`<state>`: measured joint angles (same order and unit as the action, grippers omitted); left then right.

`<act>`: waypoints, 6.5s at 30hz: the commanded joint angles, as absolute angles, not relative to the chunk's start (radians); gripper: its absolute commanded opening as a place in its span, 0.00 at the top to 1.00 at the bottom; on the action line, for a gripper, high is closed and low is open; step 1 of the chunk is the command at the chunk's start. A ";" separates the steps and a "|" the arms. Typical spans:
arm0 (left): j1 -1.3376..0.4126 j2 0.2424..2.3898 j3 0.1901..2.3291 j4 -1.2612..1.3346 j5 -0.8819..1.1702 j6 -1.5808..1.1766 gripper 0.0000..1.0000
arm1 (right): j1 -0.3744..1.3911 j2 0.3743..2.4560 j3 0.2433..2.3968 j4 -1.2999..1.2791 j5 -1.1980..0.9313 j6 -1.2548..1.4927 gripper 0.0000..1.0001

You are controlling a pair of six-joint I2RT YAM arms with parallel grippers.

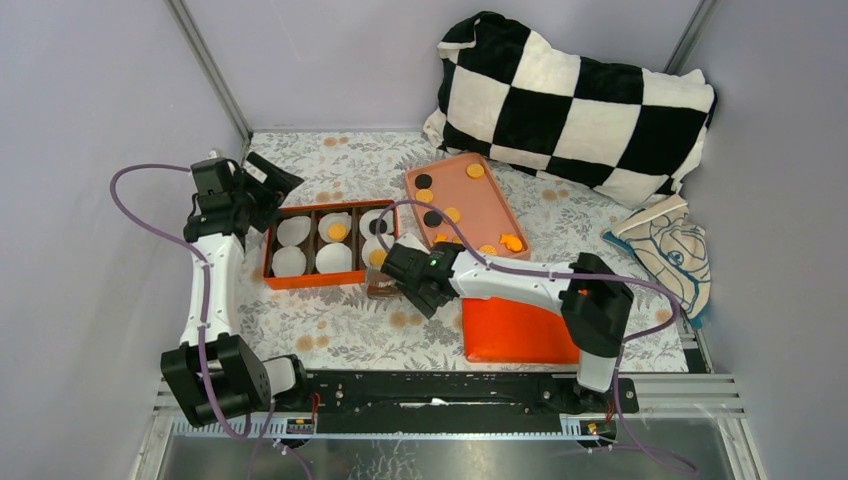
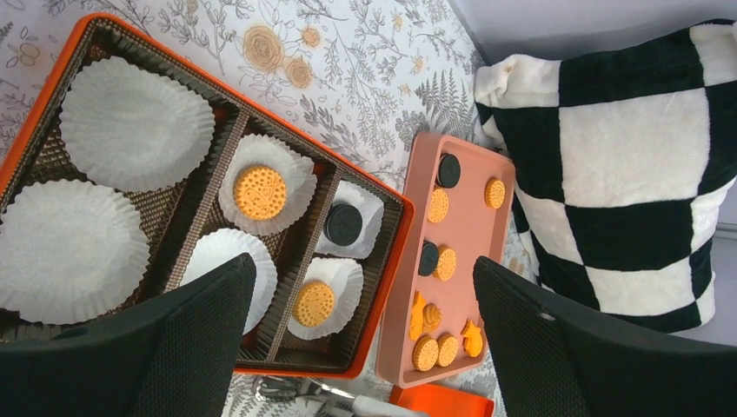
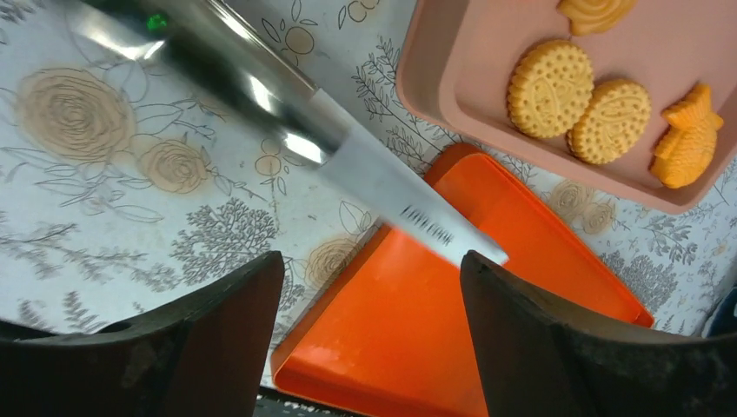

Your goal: Pack the cookies

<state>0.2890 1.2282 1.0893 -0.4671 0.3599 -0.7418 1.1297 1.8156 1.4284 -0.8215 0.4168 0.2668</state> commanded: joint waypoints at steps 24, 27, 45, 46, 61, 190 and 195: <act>0.296 1.139 1.007 -0.467 0.380 -0.724 0.01 | 1.091 1.821 1.315 -0.653 0.175 0.122 0.44; 0.296 1.144 1.005 -0.466 0.386 -0.724 0.01 | 1.091 1.825 1.350 -0.677 0.172 0.084 0.52; 0.296 1.111 0.984 -0.480 0.395 -0.719 0.01 | 1.071 1.902 1.439 -0.702 0.230 -0.044 0.10; 0.296 1.108 0.982 -0.480 0.398 -0.718 0.01 | 1.062 1.913 1.439 -0.700 0.221 -0.042 0.10; 0.296 1.115 0.979 -0.486 0.400 -0.716 0.01 | 0.977 1.968 1.362 -0.628 -0.038 -0.006 0.10; 0.285 1.165 0.955 -0.414 0.482 -0.758 0.01 | 0.754 1.684 1.432 -0.756 0.233 0.248 0.98; 0.302 1.266 0.963 -0.339 0.563 -0.823 0.01 | 0.794 1.655 1.498 -0.797 0.193 0.223 1.00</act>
<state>0.2890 1.1927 0.9386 -0.4259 0.5003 -0.7723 0.7547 1.7199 1.4151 -0.7551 0.2459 0.2604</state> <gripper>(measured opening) 0.989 0.429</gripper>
